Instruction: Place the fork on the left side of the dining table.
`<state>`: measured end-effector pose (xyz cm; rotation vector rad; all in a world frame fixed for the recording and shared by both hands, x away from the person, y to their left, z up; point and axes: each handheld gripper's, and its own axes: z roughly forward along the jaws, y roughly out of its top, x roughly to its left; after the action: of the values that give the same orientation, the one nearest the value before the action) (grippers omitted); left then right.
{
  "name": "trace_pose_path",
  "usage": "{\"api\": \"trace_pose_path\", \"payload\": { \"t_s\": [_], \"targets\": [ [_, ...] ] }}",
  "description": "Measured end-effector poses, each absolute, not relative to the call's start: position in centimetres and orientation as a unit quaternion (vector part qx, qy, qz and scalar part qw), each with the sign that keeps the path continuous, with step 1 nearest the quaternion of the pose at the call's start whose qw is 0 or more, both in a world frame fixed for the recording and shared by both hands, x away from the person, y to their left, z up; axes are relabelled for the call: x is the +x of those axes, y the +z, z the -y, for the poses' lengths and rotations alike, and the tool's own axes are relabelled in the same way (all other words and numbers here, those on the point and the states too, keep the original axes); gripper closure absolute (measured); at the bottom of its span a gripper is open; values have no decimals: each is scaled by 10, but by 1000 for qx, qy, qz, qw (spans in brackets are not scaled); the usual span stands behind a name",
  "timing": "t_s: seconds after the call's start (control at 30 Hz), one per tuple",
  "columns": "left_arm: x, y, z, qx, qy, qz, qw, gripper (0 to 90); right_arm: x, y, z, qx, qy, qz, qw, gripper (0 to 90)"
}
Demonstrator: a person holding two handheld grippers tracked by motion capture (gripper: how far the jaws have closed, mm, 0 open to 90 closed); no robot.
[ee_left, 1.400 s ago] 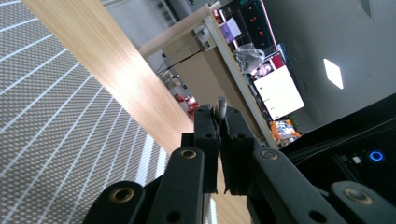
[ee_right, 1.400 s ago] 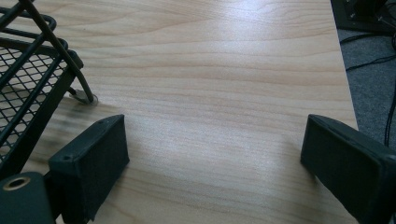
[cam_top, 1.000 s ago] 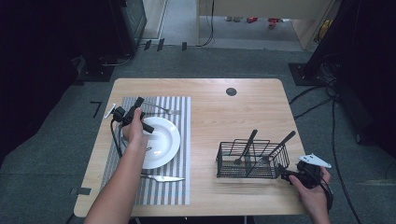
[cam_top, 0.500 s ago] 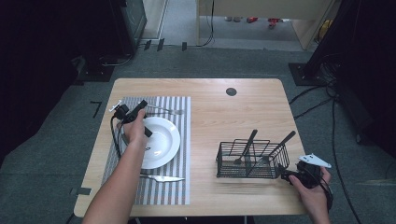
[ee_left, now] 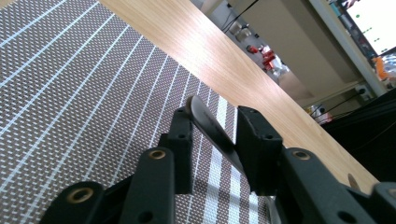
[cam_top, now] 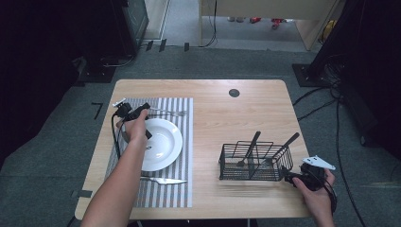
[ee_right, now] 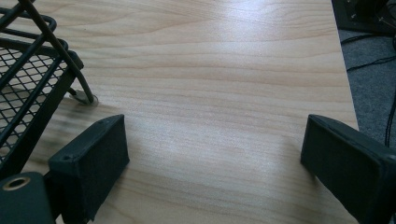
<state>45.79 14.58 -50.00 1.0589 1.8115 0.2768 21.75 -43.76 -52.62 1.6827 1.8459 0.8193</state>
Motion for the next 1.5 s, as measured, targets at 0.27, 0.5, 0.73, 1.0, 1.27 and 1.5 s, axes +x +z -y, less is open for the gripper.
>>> {"api": "trace_pose_path", "payload": {
  "t_s": [0.27, 0.5, 0.73, 1.0, 1.27, 1.5],
  "targets": [
    [464, -494, -144, 457, 122, -754, 455, 615, 217, -526, 438, 619, 301, -680, 254, 72],
    [468, -493, -146, 486, 126, -758, 417, 519, 217, -526, 438, 619, 301, -680, 254, 72],
    [471, -493, -148, 496, 119, -759, 404, 432, 217, -526, 438, 619, 301, -680, 254, 72],
    [473, -492, -150, 509, 117, -760, 386, 353, 217, -526, 438, 619, 301, -680, 254, 72],
    [468, -479, -148, 528, 148, -736, 397, 339, 217, -526, 438, 619, 301, -679, 254, 72],
    [456, -462, -149, 563, 184, -698, 402, 290, 217, -526, 437, 619, 301, -679, 254, 72]
  ]
}}
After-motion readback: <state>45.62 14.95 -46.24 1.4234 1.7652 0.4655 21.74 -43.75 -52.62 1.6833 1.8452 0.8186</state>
